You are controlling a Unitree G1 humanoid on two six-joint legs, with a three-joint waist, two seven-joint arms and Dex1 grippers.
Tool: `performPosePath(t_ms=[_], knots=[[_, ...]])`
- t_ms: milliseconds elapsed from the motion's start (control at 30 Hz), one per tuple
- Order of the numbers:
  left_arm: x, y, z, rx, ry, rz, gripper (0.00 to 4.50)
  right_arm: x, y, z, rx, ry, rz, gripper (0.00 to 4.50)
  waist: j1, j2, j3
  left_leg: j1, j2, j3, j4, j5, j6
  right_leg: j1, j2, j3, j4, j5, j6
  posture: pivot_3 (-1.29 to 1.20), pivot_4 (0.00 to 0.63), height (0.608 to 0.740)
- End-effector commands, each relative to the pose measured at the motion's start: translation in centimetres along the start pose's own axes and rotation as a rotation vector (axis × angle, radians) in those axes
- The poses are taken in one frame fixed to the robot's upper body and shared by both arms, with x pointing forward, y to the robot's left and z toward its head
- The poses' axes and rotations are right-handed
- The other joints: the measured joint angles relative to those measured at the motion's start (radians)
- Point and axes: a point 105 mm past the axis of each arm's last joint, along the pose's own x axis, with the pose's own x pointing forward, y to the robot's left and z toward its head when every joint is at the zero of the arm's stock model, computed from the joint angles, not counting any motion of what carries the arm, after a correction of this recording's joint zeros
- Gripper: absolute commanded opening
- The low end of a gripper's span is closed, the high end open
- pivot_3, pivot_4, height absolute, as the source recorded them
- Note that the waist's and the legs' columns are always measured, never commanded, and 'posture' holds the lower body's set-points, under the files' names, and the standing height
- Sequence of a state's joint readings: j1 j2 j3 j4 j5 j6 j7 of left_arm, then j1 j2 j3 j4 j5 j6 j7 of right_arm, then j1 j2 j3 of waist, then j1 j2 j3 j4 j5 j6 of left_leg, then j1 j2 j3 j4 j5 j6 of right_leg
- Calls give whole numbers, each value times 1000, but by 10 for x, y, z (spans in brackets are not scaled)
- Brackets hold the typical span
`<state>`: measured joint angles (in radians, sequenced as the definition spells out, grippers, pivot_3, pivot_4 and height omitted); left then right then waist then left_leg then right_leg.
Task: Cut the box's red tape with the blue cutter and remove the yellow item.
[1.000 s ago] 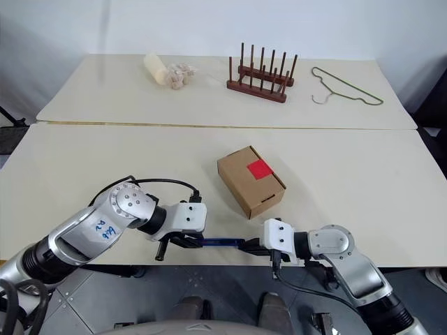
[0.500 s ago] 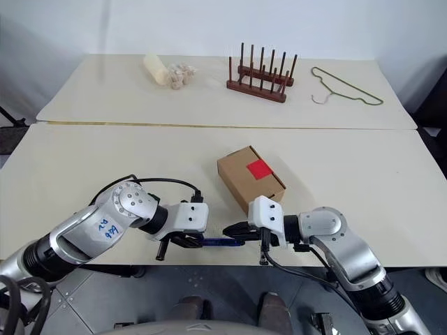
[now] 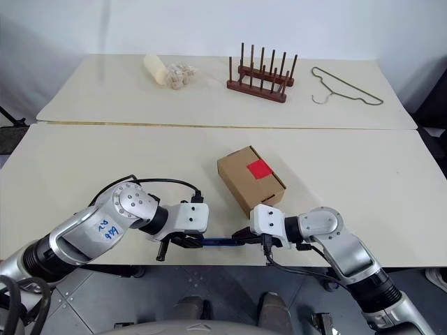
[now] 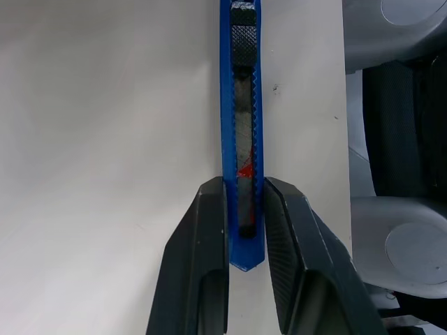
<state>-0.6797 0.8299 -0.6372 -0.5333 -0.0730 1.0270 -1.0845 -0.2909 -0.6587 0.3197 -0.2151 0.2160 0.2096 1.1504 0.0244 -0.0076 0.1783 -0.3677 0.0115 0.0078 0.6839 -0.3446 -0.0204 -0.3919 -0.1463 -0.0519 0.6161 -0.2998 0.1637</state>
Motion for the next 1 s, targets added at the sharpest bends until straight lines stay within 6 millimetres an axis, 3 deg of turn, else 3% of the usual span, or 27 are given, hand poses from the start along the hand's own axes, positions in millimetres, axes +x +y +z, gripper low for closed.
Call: performPosePath(t_ms=[33, 467, 1000], knots=[[8, -3, -15, -64, 49, -18, 407, -1, 5, -7, -20, 5, 24, 52, 0, 0, 0, 0, 0, 0, 0, 0, 0, 0, 0, 0, 0, 0, 0, 0, 150, 740], [7, -1, -13, -62, 42, -9, 407, 5, 9, -16, -21, 23, 82, 52, -1, 0, 0, 1, 0, 0, 0, 0, 0, 0, 0, 0, 0, 0, 0, 0, 150, 740], [8, 4, -8, -54, 28, 1, 407, 43, 15, -3, 26, -17, 97, 52, -1, 1, -1, 1, 0, -1, 1, 1, 0, 1, 0, 0, 1, 0, 0, 0, 150, 740]])
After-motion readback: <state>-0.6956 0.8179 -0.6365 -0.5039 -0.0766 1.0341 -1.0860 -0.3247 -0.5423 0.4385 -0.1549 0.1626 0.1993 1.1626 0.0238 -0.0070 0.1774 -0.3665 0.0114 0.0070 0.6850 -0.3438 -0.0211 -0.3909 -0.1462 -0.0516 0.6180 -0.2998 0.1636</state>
